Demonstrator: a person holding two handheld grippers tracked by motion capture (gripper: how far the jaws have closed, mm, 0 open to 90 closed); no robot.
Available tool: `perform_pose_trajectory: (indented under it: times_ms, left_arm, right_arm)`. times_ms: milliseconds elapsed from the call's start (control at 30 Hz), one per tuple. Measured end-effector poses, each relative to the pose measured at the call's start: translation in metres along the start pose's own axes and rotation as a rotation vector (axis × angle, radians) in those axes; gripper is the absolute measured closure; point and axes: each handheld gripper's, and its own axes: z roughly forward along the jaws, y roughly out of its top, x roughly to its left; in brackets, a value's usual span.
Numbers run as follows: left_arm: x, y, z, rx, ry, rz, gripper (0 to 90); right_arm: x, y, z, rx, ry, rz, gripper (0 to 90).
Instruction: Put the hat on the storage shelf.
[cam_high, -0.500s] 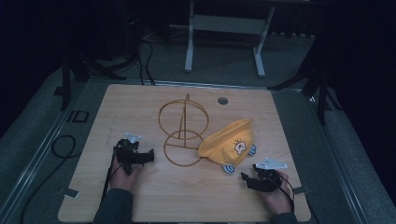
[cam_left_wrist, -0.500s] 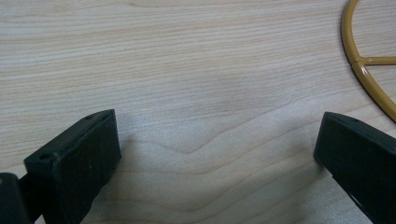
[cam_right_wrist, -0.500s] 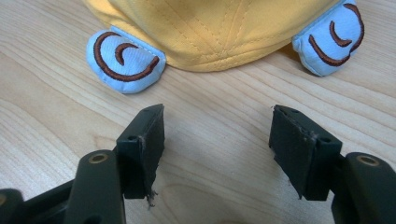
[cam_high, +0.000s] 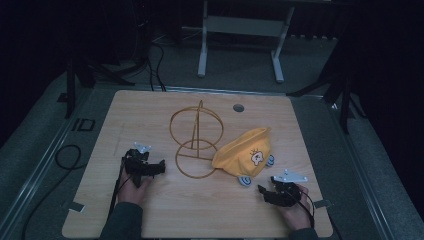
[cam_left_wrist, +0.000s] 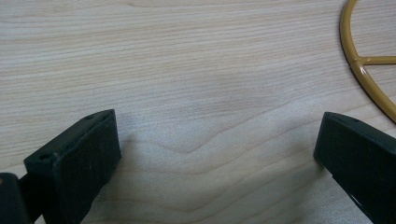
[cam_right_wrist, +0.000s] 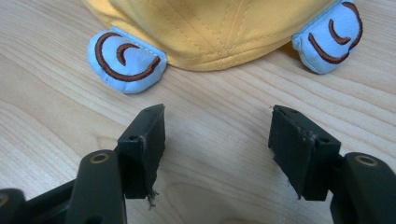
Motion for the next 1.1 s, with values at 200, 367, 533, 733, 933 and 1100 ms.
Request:
perform_pose_trajectory:
  times_ms: [200,367,533,733,933,1100]
  left_arm:
    - [0.000,0.000,0.000,0.000,-0.001,0.000,0.4]
    - [0.000,0.000,0.000,0.001,-0.001,0.000,0.4]
    - [0.000,0.000,0.000,0.001,-0.001,0.001,0.4]
    - [0.000,0.000,0.000,0.001,-0.001,0.002,0.4]
    - [0.000,0.000,0.000,0.001,-0.001,0.001,0.4]
    - [0.000,0.000,0.000,0.001,-0.001,0.002,0.4]
  right_arm:
    - [0.003,0.002,-0.001,0.015,0.021,-0.028,40.8]
    - [0.012,0.005,-0.001,0.029,0.047,-0.070,44.5]
    - [0.024,0.009,-0.002,0.013,0.072,-0.103,47.0]
    - [0.033,0.014,0.000,0.006,0.107,-0.113,44.3]
    - [0.042,0.020,0.008,0.010,0.111,-0.128,45.0]
    - [0.044,0.025,0.018,0.018,0.105,-0.120,45.2]
